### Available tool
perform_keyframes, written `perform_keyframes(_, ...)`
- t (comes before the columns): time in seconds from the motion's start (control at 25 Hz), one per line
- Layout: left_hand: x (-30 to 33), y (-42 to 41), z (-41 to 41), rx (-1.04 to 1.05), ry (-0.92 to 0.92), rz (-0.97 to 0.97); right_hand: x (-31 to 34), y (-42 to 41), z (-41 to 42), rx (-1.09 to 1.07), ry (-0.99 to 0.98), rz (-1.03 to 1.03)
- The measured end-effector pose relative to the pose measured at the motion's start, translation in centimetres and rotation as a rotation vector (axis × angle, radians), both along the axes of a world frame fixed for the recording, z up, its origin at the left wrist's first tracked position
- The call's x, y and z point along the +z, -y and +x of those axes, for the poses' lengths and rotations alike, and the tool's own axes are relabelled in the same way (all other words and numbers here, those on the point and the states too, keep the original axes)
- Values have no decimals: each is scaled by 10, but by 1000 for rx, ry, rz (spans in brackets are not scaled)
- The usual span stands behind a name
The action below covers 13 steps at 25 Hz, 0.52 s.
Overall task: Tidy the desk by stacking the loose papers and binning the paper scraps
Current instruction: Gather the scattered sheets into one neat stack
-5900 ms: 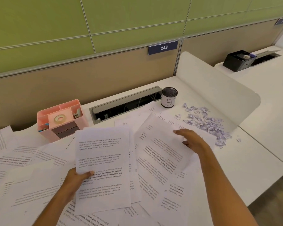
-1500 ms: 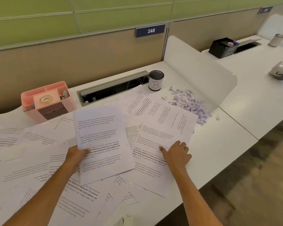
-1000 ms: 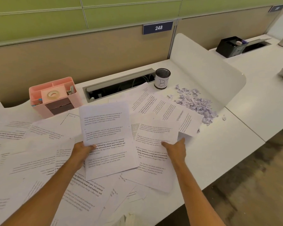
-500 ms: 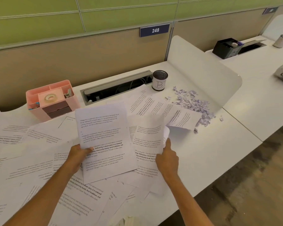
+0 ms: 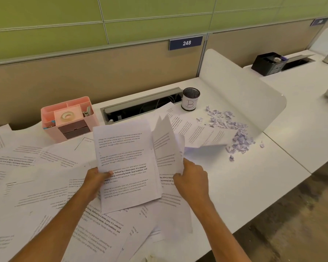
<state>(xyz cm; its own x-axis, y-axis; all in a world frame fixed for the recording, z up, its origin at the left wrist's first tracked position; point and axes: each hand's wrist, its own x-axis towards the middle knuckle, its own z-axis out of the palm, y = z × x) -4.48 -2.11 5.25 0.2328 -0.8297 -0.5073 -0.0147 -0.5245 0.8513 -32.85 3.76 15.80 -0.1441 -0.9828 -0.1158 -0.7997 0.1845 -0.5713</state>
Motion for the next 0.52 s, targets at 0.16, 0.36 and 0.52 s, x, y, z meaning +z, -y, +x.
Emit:
perform_keyframes(0.16,0,1,4,12,-21,0,30,10,-10,38,-61,-75)
perform_keyframes(0.36,-5,0,14,27,-53,41,46,45,-55,-78,160,-99)
perform_keyframes(0.52,-9,2,19,9,-71,59,49,65,-84,-157,517,-174)
